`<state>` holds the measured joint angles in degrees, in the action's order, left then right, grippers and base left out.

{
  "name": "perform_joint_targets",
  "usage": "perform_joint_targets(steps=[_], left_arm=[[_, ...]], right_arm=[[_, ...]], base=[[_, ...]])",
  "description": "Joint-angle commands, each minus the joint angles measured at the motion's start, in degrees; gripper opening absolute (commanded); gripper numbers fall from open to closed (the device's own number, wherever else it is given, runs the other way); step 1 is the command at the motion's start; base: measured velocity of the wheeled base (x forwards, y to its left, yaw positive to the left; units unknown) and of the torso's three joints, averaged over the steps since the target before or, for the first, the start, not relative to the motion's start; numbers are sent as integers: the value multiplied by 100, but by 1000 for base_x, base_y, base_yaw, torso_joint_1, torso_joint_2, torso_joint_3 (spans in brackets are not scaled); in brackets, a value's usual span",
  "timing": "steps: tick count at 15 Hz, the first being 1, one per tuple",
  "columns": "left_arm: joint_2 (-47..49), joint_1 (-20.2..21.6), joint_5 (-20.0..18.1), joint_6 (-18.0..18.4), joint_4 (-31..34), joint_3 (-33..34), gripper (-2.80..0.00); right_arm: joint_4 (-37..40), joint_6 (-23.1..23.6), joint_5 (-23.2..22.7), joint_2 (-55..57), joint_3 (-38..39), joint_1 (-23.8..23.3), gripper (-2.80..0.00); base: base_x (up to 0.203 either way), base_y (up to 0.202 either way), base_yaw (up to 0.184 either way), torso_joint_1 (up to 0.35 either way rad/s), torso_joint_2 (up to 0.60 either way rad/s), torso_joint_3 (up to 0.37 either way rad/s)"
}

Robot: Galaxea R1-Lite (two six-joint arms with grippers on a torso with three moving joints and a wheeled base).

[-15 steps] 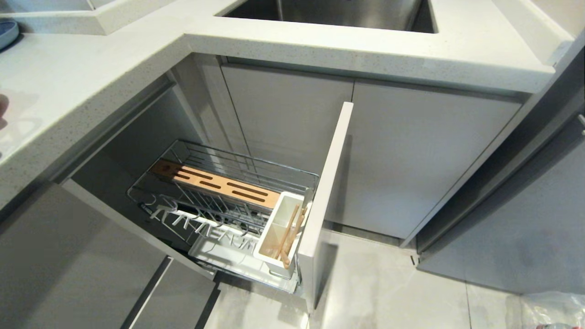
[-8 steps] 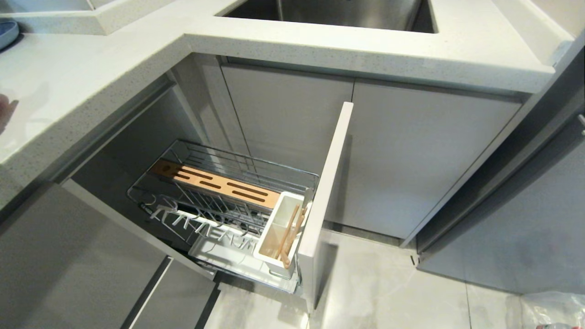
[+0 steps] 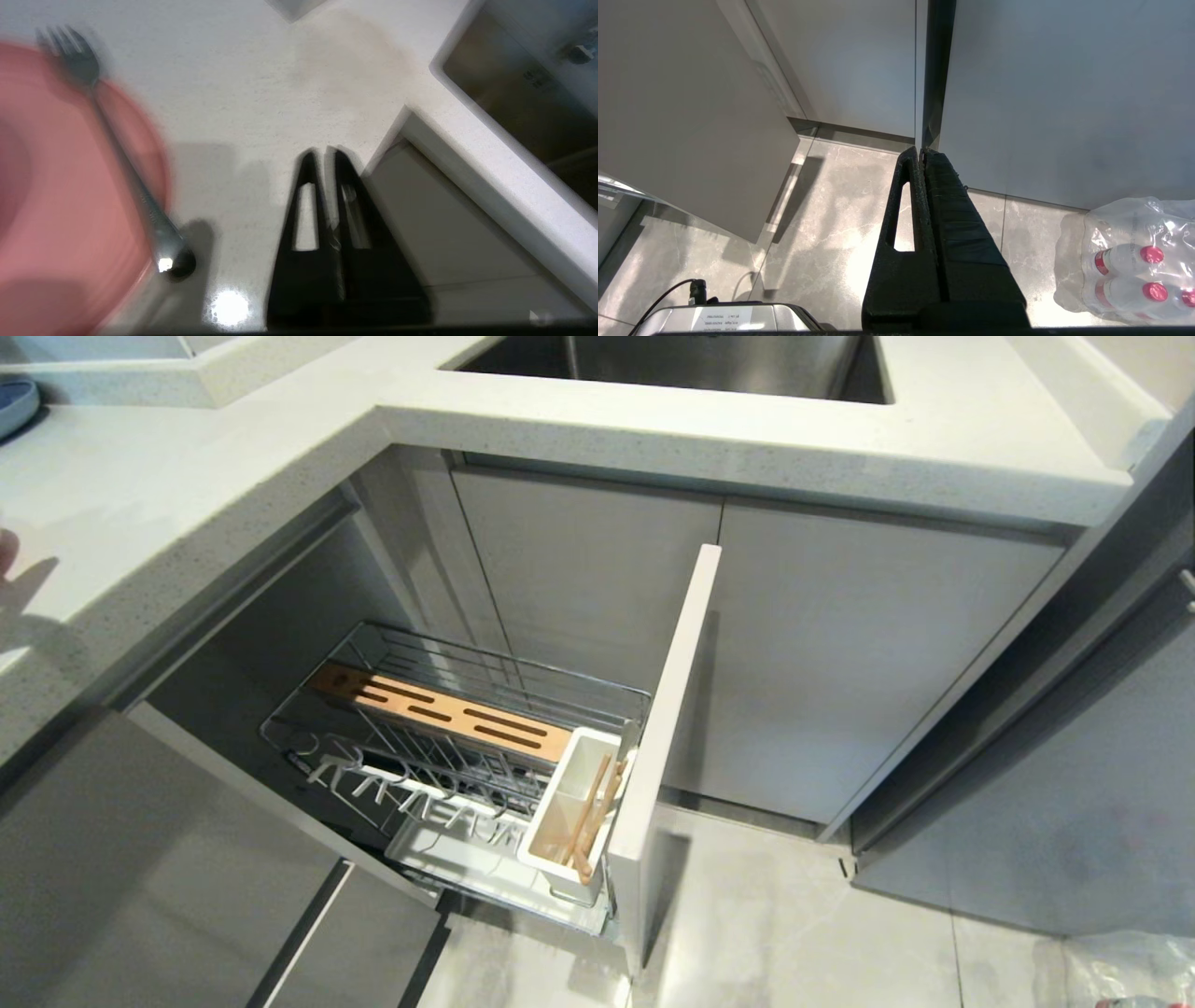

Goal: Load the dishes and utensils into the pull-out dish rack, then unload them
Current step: Take the chopsticks out of the cupboard

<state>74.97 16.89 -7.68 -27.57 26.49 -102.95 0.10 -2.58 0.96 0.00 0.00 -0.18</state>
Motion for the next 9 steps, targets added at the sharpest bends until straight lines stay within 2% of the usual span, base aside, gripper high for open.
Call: perform_joint_targets(steps=[1, 4, 6, 9], left_arm=[[-123, -228, -6, -21, 17, 3, -280], [-236, -778, -30, -29, 78, 178, -280], [-322, -1357, -38, -36, 95, 391, -280], [-364, -2556, -35, -55, 254, 828, -280]], right_arm=[[-1, -5, 0, 0, 9, 1, -280], [-1, -4, 0, 0, 9, 1, -280], [-1, 0, 0, 0, 9, 1, -280], [-1, 3, 0, 0, 9, 1, -280]], base=[[0, 0, 0, 0, 0, 0], [0, 0, 0, 0, 0, 0], [0, 0, 0, 0, 0, 0], [0, 0, 0, 0, 0, 0]])
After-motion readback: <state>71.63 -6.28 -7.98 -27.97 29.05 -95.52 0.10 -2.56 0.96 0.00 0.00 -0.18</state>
